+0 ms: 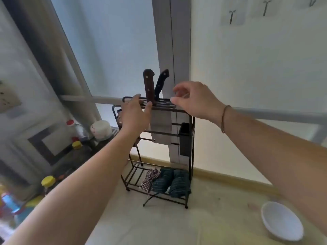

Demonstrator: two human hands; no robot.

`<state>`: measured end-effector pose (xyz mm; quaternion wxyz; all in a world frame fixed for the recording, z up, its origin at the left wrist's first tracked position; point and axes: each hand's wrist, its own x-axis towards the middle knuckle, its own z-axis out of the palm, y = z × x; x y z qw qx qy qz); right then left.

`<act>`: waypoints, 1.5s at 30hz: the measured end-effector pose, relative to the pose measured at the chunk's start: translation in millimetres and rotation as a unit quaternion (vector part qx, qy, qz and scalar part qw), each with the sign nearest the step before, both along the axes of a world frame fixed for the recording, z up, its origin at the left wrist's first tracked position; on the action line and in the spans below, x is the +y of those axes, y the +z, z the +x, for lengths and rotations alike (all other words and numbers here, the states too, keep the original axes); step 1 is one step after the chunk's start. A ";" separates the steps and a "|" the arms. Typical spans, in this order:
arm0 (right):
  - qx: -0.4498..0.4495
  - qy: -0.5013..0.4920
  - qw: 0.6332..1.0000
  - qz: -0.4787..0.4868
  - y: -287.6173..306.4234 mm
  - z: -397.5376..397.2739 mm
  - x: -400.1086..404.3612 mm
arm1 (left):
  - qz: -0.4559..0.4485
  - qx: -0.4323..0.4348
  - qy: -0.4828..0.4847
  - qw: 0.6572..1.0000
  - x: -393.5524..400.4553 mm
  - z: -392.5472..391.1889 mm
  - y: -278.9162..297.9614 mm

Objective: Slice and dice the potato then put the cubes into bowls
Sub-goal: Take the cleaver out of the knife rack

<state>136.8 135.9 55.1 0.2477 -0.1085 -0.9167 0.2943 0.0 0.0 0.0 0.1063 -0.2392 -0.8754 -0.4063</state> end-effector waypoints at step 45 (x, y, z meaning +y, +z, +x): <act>0.421 -0.071 0.880 -0.210 45.2 157.0 9.8 | 0.130 0.190 -0.365 0.902 57.1 148.1 95.0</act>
